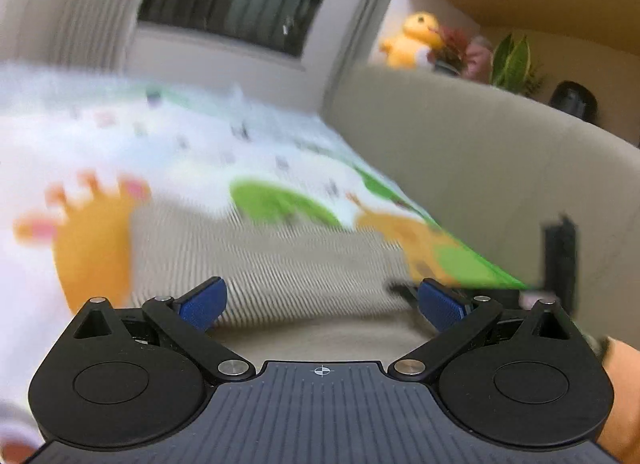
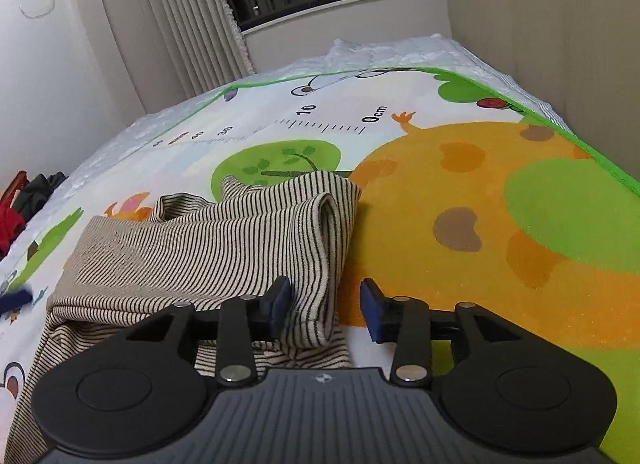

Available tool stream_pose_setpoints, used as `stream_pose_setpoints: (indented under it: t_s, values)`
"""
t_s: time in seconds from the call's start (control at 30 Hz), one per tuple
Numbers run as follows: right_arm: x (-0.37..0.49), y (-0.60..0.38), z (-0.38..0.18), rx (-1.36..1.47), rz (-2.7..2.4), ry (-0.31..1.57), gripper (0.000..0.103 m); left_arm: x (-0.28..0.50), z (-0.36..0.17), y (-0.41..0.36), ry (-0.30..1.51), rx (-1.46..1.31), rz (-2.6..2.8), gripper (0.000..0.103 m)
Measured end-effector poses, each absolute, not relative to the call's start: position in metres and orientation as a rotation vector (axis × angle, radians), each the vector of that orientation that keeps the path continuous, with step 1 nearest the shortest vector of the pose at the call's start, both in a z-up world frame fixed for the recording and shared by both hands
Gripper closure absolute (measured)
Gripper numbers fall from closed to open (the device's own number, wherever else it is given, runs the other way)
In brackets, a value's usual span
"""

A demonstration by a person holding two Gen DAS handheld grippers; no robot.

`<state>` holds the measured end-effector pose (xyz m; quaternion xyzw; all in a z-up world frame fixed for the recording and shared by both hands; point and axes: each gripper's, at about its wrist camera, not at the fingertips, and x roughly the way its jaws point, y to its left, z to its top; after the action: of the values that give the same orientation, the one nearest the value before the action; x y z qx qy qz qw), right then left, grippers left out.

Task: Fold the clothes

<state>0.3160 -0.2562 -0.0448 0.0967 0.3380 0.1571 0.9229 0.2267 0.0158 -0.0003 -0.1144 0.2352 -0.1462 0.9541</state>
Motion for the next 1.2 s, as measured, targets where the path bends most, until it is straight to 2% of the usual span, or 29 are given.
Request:
stream_pose_setpoints:
  t_s: [0.2, 0.27, 0.3, 0.33, 0.47, 0.53, 0.63, 1.1, 1.17, 1.2]
  values:
    - [0.305, -0.253, -0.019, 0.122, 0.343, 0.629, 0.063, 0.277, -0.045, 0.041, 0.611, -0.286, -0.244, 0.0]
    - [0.299, -0.249, -0.003, 0.1, 0.369, 0.568, 0.046, 0.273, -0.052, 0.038, 0.589, -0.26, -0.242, 0.0]
    - [0.298, -0.246, 0.005, 0.099, 0.385, 0.539, 0.027, 0.272, -0.054, 0.036, 0.581, -0.246, -0.24, 0.0]
    - [0.298, -0.242, 0.011, 0.109, 0.407, 0.517, 0.017, 0.271, -0.055, 0.033, 0.581, -0.226, -0.235, 0.0]
    - [0.31, -0.223, 0.011, 0.149, 0.492, 0.52, 0.012, 0.269, -0.055, 0.026, 0.58, -0.172, -0.221, 0.0]
    - [0.324, -0.216, -0.011, 0.165, 0.486, 0.598, 0.006, 0.269, -0.054, 0.026, 0.574, -0.191, -0.229, 0.0]
    - [0.338, -0.212, -0.046, 0.179, 0.451, 0.681, 0.001, 0.27, -0.054, 0.027, 0.568, -0.212, -0.242, 0.0]
    - [0.334, -0.184, -0.038, -0.016, 0.42, 0.709, 0.0, 0.268, -0.055, 0.035, 0.551, -0.249, -0.268, 0.0]
    - [0.333, -0.181, -0.027, -0.021, 0.437, 0.674, 0.006, 0.267, -0.055, 0.037, 0.547, -0.261, -0.274, 0.0]
    - [0.336, -0.178, -0.02, -0.03, 0.446, 0.655, 0.017, 0.267, -0.055, 0.038, 0.545, -0.267, -0.277, 0.0]
